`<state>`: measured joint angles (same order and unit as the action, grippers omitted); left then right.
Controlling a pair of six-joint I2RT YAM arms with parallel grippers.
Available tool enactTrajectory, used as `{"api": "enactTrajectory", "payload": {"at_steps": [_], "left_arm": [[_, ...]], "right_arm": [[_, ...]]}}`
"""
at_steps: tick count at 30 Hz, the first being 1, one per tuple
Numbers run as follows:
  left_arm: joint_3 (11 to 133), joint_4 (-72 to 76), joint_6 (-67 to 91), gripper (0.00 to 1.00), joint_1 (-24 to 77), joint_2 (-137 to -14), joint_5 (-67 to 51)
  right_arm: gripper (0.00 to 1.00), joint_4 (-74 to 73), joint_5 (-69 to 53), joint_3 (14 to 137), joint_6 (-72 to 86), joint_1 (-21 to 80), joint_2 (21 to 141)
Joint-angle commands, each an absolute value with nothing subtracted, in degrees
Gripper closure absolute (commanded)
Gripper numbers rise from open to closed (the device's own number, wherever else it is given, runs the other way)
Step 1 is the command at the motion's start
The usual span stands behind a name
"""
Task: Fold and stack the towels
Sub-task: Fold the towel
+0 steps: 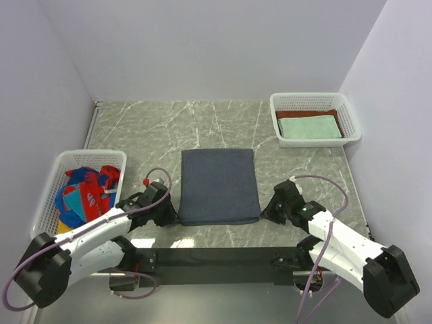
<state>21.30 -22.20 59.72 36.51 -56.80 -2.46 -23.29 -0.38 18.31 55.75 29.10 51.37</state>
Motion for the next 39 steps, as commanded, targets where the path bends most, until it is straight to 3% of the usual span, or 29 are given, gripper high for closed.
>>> {"api": "enactTrajectory", "payload": {"at_steps": [1, 3, 5, 7, 12, 21, 29, 39], "left_arm": [[20.7, -25.1, 60.4, 0.75, 37.4, -53.3, -1.1], [21.4, -27.1, 61.1, 0.67, 37.8, -51.0, -1.1], [22.6, -28.3, 61.3, 0.51, 38.1, -49.2, -1.6], [24.2, -30.6, 61.4, 0.43, 38.1, -46.7, -1.8], [30.2, -35.2, 60.6, 0.41, 38.1, -44.2, -0.2], [39.6, -25.6, 57.6, 0.58, 39.6, -58.2, -3.1], [32.2, -18.0, 57.7, 0.71, 42.6, -70.3, -6.0], [21.4, -20.6, 61.2, 0.74, 42.7, -64.0, -6.1]], "right_arm": [[0.72, -26.4, 2.1, 19.0, 54.6, 28.8, 47.5], [0.66, -28.0, 1.1, 19.7, 53.8, 28.9, 44.2], [0.60, -30.0, 0.7, 20.9, 52.8, 28.9, 42.0], [0.59, -31.7, 1.1, 23.3, 51.8, 29.0, 39.6], [0.59, -29.1, -2.0, 27.6, 49.7, 29.0, 39.9], [0.68, -14.1, -9.7, 26.0, 50.5, 29.9, 53.6], [0.73, -7.6, -14.1, 18.7, 50.8, 30.6, 61.0], [0.77, -13.8, -12.0, 12.8, 51.5, 30.5, 55.8]]}}
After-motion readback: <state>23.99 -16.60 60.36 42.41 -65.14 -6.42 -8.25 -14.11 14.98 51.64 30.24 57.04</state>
